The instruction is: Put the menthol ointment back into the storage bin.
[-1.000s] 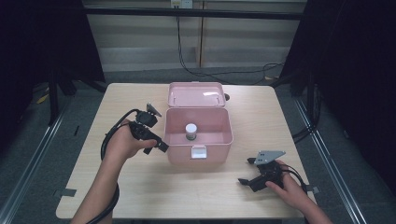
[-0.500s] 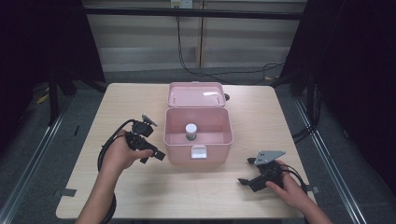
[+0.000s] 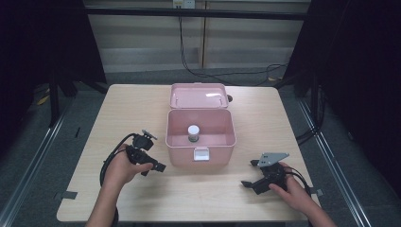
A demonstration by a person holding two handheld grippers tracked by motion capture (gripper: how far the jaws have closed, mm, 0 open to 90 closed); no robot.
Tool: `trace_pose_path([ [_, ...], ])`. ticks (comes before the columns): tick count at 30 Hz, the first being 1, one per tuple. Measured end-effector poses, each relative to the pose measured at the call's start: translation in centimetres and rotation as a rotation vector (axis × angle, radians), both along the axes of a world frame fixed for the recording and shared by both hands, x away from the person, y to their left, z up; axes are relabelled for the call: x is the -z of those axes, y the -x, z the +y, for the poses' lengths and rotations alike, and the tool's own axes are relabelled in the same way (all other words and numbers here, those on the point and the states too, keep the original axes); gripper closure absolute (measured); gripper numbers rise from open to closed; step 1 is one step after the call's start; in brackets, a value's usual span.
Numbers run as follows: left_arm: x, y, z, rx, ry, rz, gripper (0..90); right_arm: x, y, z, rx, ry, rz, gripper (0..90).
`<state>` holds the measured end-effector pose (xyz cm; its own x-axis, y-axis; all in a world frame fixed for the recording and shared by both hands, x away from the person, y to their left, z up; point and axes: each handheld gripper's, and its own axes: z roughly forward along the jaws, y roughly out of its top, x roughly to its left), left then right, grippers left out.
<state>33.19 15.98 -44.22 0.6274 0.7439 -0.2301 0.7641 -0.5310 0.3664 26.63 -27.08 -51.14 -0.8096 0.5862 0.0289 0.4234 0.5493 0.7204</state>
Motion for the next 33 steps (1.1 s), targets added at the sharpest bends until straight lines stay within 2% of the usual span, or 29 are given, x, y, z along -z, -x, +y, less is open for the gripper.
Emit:
trace_pose_path([
  [8,1.8,0.6,0.6,-0.009,0.002,-0.017,20.1,0.0,0.0,0.0,0.001,0.0,0.001,9.5],
  [10,2.2,0.7,0.7,0.001,0.012,-0.019,20.0,0.0,0.0,0.0,0.001,0.0,0.0,9.6],
  [12,2.5,0.9,1.0,0.016,0.0,-0.037,19.2,0.0,0.0,0.0,0.001,0.0,0.0,9.6],
  [14,2.8,0.9,1.0,0.022,0.004,-0.06,19.2,0.0,0.0,0.0,0.001,0.0,0.0,9.6],
  [17,3.3,1.1,1.3,0.046,-0.003,-0.117,19.2,0.0,0.0,0.0,0.001,0.0,0.0,9.5],
  [20,3.9,1.2,1.4,0.054,-0.003,-0.122,16.5,0.0,0.0,0.0,0.001,0.0,0.0,9.5],
  [23,4.1,1.3,1.5,0.08,-0.009,-0.168,16.3,0.0,0.0,0.0,0.001,0.0,0.0,9.5],
  [24,4.1,1.3,1.5,0.08,-0.009,-0.168,16.0,0.0,0.0,0.0,0.001,0.0,0.0,9.5],
  [25,4.3,1.4,1.5,0.1,-0.016,-0.204,15.7,0.0,0.0,0.0,0.0,0.0,0.0,9.5],
  [26,4.3,1.4,1.5,0.1,-0.016,-0.204,15.4,0.0,0.0,0.0,0.0,0.0,0.0,9.5],
  [27,4.7,1.6,1.5,0.108,-0.014,-0.253,14.9,0.0,0.0,0.0,0.001,0.0,0.0,9.6],
  [28,4.7,1.6,1.5,0.108,-0.014,-0.253,14.8,0.0,0.0,0.0,0.001,0.0,0.0,9.6],
  [30,5.0,1.7,1.7,0.104,-0.003,-0.298,13.7,0.0,0.0,0.0,0.001,0.0,0.0,9.5],
  [33,5.5,1.7,2.1,0.1,0.029,-0.332,11.2,0.0,0.0,0.0,0.001,0.0,0.0,9.5],
])
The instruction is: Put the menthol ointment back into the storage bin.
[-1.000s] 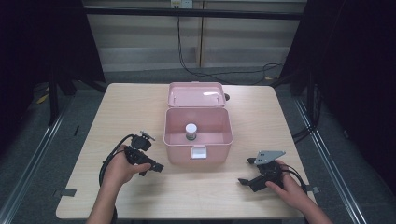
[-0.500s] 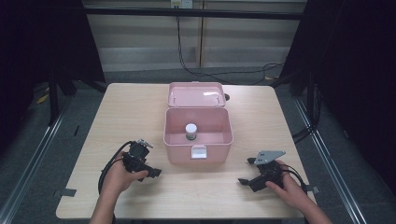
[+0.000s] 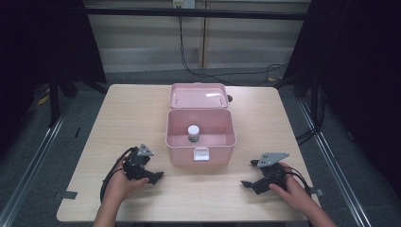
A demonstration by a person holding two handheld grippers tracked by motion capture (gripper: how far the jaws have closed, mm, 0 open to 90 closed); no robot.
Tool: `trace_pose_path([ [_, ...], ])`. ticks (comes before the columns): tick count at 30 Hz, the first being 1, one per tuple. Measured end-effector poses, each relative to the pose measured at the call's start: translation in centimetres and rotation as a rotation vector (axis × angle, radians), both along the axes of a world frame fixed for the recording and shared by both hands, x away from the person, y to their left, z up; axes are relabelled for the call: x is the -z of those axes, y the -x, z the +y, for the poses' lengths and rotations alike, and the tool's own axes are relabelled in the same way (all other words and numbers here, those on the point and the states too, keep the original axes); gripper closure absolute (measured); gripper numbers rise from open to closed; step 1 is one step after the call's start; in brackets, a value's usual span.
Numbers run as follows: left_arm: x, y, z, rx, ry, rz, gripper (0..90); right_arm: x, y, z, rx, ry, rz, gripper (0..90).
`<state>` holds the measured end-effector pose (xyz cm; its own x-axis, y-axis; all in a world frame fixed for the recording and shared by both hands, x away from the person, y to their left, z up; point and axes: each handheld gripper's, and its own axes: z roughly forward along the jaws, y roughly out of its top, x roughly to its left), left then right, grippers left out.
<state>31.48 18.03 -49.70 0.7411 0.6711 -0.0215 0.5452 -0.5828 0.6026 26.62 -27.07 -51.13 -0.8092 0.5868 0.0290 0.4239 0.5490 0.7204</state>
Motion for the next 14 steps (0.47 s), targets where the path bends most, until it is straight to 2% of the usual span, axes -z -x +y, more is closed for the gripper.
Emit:
trace_pose_path([
  [3,0.62,0.15,0.16,0.003,0.039,-0.033,4.8,0.0,0.0,0.0,0.0,0.0,0.0,9.5],
  [7,0.98,0.16,0.4,0.003,0.056,-0.059,0.0,0.0,0.0,0.0,0.0,0.0,0.0,9.5],
  [14,1.04,0.18,0.38,-0.002,0.065,-0.061,0.0,0.0,0.0,0.0,0.0,0.0,0.0,9.5],
])
